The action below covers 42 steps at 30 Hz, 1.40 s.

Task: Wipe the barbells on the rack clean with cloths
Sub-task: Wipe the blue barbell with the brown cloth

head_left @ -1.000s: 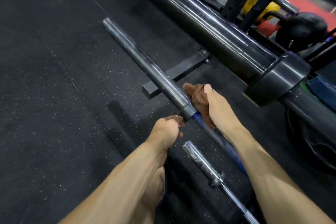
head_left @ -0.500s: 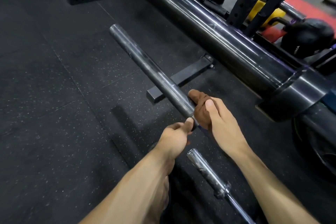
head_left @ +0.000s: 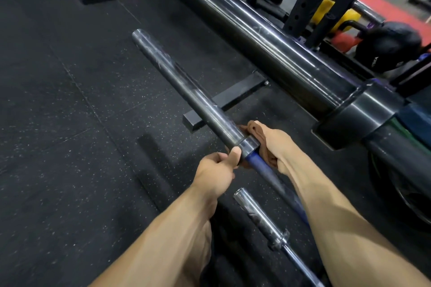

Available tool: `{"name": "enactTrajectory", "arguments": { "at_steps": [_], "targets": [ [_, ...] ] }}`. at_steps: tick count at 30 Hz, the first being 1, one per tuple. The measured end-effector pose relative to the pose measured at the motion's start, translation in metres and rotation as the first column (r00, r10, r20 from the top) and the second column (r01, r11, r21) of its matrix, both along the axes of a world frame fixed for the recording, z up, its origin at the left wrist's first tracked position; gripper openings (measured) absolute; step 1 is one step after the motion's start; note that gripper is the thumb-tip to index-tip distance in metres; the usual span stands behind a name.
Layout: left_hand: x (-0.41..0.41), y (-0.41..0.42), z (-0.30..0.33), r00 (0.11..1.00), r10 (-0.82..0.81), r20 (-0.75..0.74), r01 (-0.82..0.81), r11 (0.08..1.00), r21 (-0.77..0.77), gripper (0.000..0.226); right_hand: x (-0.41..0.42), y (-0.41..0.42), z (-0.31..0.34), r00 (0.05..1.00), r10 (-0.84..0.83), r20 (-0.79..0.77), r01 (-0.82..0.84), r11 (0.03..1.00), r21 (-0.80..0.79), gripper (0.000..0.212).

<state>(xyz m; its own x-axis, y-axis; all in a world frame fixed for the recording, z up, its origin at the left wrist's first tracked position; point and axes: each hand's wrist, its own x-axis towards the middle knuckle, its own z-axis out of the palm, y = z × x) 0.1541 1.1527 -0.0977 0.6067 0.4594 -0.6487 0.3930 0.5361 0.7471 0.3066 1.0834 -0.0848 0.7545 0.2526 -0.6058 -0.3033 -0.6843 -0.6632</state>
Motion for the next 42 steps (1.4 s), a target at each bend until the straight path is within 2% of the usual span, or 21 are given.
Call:
{"name": "enactTrajectory", "arguments": {
  "at_steps": [2, 4, 6, 9, 12, 15, 19, 21, 23, 25, 27, 28, 30, 32, 34, 38, 40, 42],
  "targets": [
    [0.0, 0.002, 0.004, 0.998, -0.053, -0.027, 0.052, 0.998, -0.019, 0.057, -0.011, -0.007, 0.0, 0.998, -0.056, 0.025, 0.053, 0.994, 0.094, 0.06],
    [0.0, 0.002, 0.005, 0.994, -0.099, -0.047, 0.098, 0.995, -0.025, 0.069, -0.027, -0.016, 0.005, 0.993, 0.019, 0.117, -0.039, 0.984, 0.171, 0.053],
    [0.0, -0.001, 0.005, 0.993, -0.109, -0.038, 0.107, 0.994, -0.031, 0.076, -0.046, -0.025, 0.015, 0.942, 0.199, 0.269, -0.242, 0.96, 0.138, 0.04],
    [0.004, -0.005, 0.002, 0.998, -0.057, -0.027, 0.055, 0.997, -0.06, 0.072, -0.043, -0.022, 0.019, 0.898, 0.253, 0.36, -0.299, 0.951, 0.076, 0.032],
    [0.007, -0.008, 0.0, 1.0, 0.019, 0.006, -0.019, 0.998, -0.056, 0.058, -0.02, -0.005, 0.02, 0.888, 0.336, 0.313, -0.328, 0.941, -0.081, 0.034],
    [0.01, -0.007, -0.004, 0.998, 0.049, 0.029, -0.048, 0.998, -0.042, 0.057, -0.005, 0.002, 0.022, 0.919, 0.334, 0.211, -0.339, 0.941, -0.012, 0.027],
    [0.002, 0.004, -0.005, 0.997, -0.078, 0.025, 0.079, 0.994, -0.072, 0.058, -0.007, -0.003, 0.017, 0.98, 0.196, -0.026, -0.194, 0.979, 0.068, 0.029],
    [-0.002, 0.01, -0.004, 0.993, -0.113, 0.016, 0.114, 0.991, -0.065, 0.059, -0.011, -0.008, 0.013, 0.996, 0.02, -0.082, -0.01, 0.994, 0.11, 0.033],
    [-0.005, 0.012, -0.005, 0.994, -0.109, -0.003, 0.109, 0.994, -0.017, 0.053, -0.011, -0.014, 0.01, 0.99, -0.119, -0.072, 0.131, 0.969, 0.21, 0.037],
    [-0.006, 0.012, -0.007, 0.997, -0.079, -0.001, 0.079, 0.997, 0.021, 0.049, -0.017, -0.016, 0.015, 0.997, -0.065, 0.04, 0.054, 0.97, 0.239, 0.039],
    [-0.005, 0.009, -0.007, 0.997, -0.073, 0.03, 0.072, 0.997, 0.013, 0.049, -0.028, -0.015, 0.021, 0.936, 0.203, 0.288, -0.245, 0.963, 0.117, 0.038],
    [-0.003, 0.008, -0.007, 0.996, -0.075, 0.048, 0.075, 0.997, -0.001, 0.052, -0.032, -0.013, 0.019, 0.89, 0.279, 0.361, -0.323, 0.944, 0.068, 0.034],
    [0.001, 0.004, -0.008, 0.997, -0.039, 0.065, 0.04, 0.999, -0.015, 0.045, -0.032, -0.008, 0.016, 0.842, 0.315, 0.437, -0.344, 0.939, -0.015, 0.036],
    [0.006, 0.001, -0.011, 0.996, 0.063, 0.07, -0.061, 0.998, -0.023, 0.039, -0.02, 0.001, 0.014, 0.868, 0.295, 0.398, -0.297, 0.953, -0.06, 0.04],
    [0.008, 0.002, -0.017, 0.994, 0.101, 0.053, -0.098, 0.994, -0.04, 0.039, -0.008, 0.007, 0.015, 0.91, 0.264, 0.319, -0.264, 0.964, -0.043, 0.034],
    [0.001, 0.01, -0.017, 0.997, -0.011, 0.07, 0.016, 0.997, -0.069, 0.049, 0.001, 0.008, 0.013, 0.985, 0.131, 0.113, -0.139, 0.988, 0.065, 0.03],
    [-0.003, 0.014, -0.015, 0.997, -0.045, 0.057, 0.05, 0.995, -0.089, 0.047, -0.004, 0.006, 0.009, 0.998, 0.054, 0.014, -0.055, 0.995, 0.081, 0.035],
    [-0.005, 0.014, -0.011, 0.995, -0.067, 0.068, 0.074, 0.993, -0.095, 0.042, -0.004, -0.002, 0.004, 0.999, -0.038, -0.005, 0.038, 0.995, 0.091, 0.047]
  ]
}}
